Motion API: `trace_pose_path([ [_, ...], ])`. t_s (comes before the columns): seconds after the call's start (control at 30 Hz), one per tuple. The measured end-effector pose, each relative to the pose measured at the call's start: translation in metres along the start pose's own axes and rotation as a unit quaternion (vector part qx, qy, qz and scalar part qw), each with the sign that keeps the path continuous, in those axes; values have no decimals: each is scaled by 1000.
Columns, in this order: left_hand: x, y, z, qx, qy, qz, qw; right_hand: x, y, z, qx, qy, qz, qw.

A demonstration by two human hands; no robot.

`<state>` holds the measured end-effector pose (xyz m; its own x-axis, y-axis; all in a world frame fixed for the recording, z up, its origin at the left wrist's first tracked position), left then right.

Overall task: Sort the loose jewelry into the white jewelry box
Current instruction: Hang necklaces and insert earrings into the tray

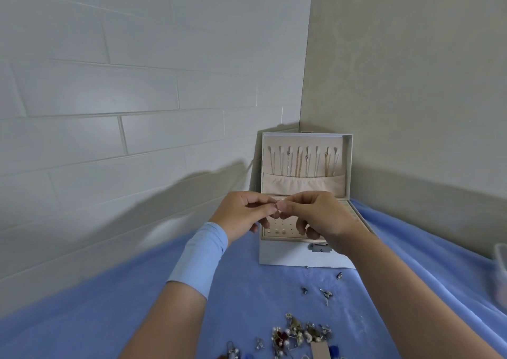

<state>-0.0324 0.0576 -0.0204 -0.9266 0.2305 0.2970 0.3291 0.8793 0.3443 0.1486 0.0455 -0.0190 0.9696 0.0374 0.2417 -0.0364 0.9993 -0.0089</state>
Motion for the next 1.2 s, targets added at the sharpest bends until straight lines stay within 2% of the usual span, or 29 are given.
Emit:
trace_pose_path([
  [0.13, 3, 4, 5, 1, 50, -44, 998, -14, -5, 10, 45, -25, -41, 998],
  [0.3, 10, 6, 8, 8, 64, -58, 996, -23, 10, 19, 72, -112, -98, 986],
  [0.37, 18, 6, 15, 28, 75, -87, 993, -22, 24, 17, 75, -166, -120, 976],
  [0.47, 28, 6, 26, 63, 72, -145, 985, -19, 45, 10, 64, -276, -136, 949],
  [0.6, 30, 7, 30, 64, 63, -143, 986, -24, 60, 7, 40, -406, -128, 904],
  [0.77, 26, 8, 28, 43, 18, -150, 988, -35, 64, 11, 55, -501, -116, 856],
  [0.83, 23, 8, 29, 44, 3, -140, 989, -36, 64, 10, 56, -516, -128, 845],
  [1.0, 18, 9, 30, 34, 2, -128, 991, -36, 63, 7, 55, -495, -163, 852],
  [1.2, 16, 11, 31, 28, 7, -123, 992, -35, 59, 6, 43, -498, -138, 855],
])
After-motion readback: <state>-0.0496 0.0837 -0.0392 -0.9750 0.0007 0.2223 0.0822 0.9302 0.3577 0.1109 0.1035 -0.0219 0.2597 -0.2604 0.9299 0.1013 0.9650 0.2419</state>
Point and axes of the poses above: each hand's wrist, its own y-axis towards the middle knuckle, its own x-axis out of the back of the hand, z = x × y, the point moved 2 cm from there along y, towards the middle knuckle, and after that the axes turned 8 degrees about -x, right-handed, at the moved point
